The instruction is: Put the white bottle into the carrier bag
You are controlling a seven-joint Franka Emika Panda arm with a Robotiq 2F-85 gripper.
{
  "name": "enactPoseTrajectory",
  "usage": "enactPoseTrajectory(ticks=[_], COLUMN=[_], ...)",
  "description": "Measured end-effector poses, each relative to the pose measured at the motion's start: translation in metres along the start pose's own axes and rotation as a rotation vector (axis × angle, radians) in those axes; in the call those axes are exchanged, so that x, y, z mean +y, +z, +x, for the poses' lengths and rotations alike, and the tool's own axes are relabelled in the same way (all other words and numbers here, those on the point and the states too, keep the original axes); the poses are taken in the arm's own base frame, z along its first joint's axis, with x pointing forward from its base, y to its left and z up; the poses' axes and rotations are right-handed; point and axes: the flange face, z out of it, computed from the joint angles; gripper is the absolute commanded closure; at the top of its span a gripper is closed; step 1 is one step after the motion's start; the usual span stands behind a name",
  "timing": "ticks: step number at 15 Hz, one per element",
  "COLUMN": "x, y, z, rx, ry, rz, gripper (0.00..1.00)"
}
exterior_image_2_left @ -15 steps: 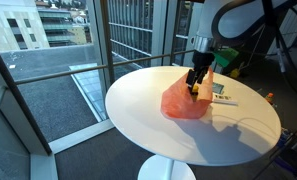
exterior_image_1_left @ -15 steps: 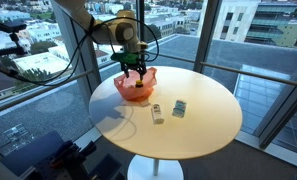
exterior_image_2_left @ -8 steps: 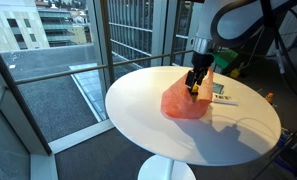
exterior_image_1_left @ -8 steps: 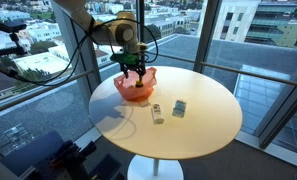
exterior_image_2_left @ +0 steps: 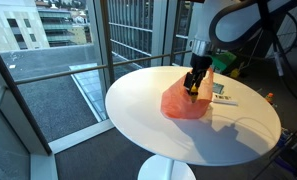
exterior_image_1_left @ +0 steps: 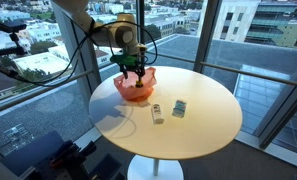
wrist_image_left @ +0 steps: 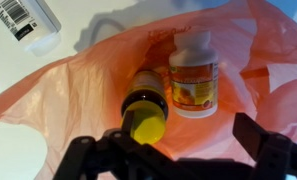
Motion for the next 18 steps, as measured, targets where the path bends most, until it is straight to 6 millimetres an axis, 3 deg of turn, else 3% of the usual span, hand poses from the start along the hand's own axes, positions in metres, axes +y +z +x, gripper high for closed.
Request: enactPoseTrajectory(ticks=[18], x=[0.004], y=[0.012], z=[-0.001], rx=[-0.01], ry=[0.006], rz=[-0.001], gripper=[0.0])
